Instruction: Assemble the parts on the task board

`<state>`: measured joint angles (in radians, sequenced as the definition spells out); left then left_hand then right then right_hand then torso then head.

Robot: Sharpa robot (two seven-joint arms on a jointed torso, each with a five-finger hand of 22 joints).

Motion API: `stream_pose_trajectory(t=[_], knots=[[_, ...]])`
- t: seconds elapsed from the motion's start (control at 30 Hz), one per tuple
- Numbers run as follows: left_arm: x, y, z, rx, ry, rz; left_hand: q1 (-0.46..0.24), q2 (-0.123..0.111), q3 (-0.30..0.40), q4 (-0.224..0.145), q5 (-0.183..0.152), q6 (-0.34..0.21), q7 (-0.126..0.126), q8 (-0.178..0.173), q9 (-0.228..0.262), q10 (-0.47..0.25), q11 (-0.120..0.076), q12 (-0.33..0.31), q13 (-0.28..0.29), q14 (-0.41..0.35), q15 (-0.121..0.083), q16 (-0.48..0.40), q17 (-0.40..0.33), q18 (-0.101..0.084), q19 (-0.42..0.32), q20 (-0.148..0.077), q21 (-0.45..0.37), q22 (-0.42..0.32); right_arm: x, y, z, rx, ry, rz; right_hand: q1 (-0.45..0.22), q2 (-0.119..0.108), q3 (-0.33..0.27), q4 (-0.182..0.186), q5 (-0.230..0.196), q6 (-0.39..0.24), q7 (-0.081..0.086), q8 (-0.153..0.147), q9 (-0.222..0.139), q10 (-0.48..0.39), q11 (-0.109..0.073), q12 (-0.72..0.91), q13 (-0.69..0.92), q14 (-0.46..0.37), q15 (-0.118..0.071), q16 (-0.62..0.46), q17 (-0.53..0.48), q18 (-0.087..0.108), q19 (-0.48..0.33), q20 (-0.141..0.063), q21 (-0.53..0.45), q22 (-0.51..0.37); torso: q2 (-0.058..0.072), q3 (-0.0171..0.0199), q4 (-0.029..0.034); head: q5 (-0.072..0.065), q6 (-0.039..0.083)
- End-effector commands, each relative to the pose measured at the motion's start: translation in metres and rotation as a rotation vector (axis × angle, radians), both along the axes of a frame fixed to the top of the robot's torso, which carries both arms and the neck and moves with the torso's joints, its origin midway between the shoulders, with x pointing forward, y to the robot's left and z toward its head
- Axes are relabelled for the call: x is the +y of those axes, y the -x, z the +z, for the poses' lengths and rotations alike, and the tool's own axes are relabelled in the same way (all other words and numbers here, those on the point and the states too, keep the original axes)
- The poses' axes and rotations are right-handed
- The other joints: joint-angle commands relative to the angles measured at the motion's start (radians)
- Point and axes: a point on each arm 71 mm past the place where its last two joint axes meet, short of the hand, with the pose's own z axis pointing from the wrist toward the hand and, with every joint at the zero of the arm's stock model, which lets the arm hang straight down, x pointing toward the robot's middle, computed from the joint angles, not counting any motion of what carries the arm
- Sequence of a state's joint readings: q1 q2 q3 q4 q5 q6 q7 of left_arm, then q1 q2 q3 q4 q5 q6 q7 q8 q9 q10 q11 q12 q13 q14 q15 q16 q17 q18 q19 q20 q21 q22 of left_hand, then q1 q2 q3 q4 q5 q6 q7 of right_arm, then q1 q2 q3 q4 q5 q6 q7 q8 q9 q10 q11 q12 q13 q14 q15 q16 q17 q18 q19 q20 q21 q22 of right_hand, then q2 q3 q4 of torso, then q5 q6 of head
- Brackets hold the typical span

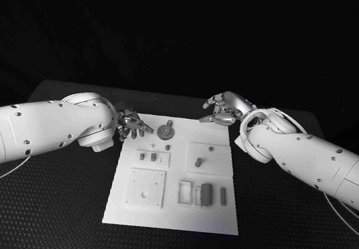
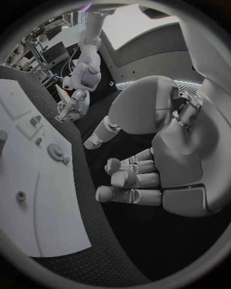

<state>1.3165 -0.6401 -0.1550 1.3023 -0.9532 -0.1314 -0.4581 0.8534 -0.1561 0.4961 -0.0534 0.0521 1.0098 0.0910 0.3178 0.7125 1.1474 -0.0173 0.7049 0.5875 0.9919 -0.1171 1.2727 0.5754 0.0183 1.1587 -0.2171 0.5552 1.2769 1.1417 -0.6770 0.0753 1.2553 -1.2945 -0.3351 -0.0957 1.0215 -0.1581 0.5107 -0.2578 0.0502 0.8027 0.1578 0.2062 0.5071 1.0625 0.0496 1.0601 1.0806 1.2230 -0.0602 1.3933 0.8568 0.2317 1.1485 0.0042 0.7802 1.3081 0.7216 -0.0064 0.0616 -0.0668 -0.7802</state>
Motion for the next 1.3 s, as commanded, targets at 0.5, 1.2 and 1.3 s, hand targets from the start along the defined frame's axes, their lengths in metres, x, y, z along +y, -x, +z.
stream_pose_trajectory(t=[0.5, 1.2, 1.3], knots=[[-0.051, 0.002, 0.011, -0.419, 0.119, -0.459, 0.277, 0.022, 0.058, -0.232, 0.062, -0.126, 0.040, -0.072, -0.103, -0.112, 0.124, -0.431, -0.269, -0.041, 0.123, -0.258, -0.099, 0.052, -0.056, 0.126, -0.227, -0.177, 0.001, -0.001, 0.000, -0.004, -0.007, 0.000, -0.008, 0.002, 0.001, 0.004, -0.002, -0.003, 0.008, 0.004, -0.002, -0.005, 0.001, 0.005, -0.002, -0.006, 0.000, -0.005, -0.002, 0.030, -0.001, -0.007, -0.004, 0.017, 0.002, -0.0001, -0.0012, 0.002, 0.008], [-0.087, 0.020, -0.025, -0.557, -0.171, -0.736, 0.350, 0.008, 0.028, -0.232, 0.077, -0.028, 0.042, -0.051, -0.151, 0.023, 0.099, -0.531, -0.293, 0.073, 0.087, -0.073, 0.045, 0.103, 0.088, 0.089, -0.069, -0.021, 0.004, 0.000, 0.000, -0.006, -0.010, 0.005, -0.008, 0.002, 0.002, 0.005, -0.002, -0.005, 0.008, 0.003, -0.003, -0.005, 0.001, 0.006, -0.003, -0.006, 0.001, -0.004, -0.002, 0.030, 0.000, -0.008, -0.004, 0.017, 0.002, 0.0004, -0.0019, 0.003, 0.015], [-0.087, 0.019, -0.028, -0.550, -0.187, -0.733, 0.351, 0.008, 0.030, -0.231, 0.078, -0.031, 0.045, -0.055, -0.156, 0.020, 0.100, -0.539, -0.292, 0.074, 0.088, -0.064, 0.050, 0.105, 0.090, 0.088, -0.062, -0.010, 0.005, 0.000, 0.000, -0.006, -0.011, 0.006, -0.008, 0.002, 0.002, 0.005, -0.002, -0.005, 0.008, 0.003, -0.003, -0.005, 0.001, 0.006, -0.003, -0.006, 0.001, -0.004, -0.002, 0.030, 0.000, -0.008, -0.004, 0.017, 0.003, 0.0003, -0.0017, 0.001, 0.015]])
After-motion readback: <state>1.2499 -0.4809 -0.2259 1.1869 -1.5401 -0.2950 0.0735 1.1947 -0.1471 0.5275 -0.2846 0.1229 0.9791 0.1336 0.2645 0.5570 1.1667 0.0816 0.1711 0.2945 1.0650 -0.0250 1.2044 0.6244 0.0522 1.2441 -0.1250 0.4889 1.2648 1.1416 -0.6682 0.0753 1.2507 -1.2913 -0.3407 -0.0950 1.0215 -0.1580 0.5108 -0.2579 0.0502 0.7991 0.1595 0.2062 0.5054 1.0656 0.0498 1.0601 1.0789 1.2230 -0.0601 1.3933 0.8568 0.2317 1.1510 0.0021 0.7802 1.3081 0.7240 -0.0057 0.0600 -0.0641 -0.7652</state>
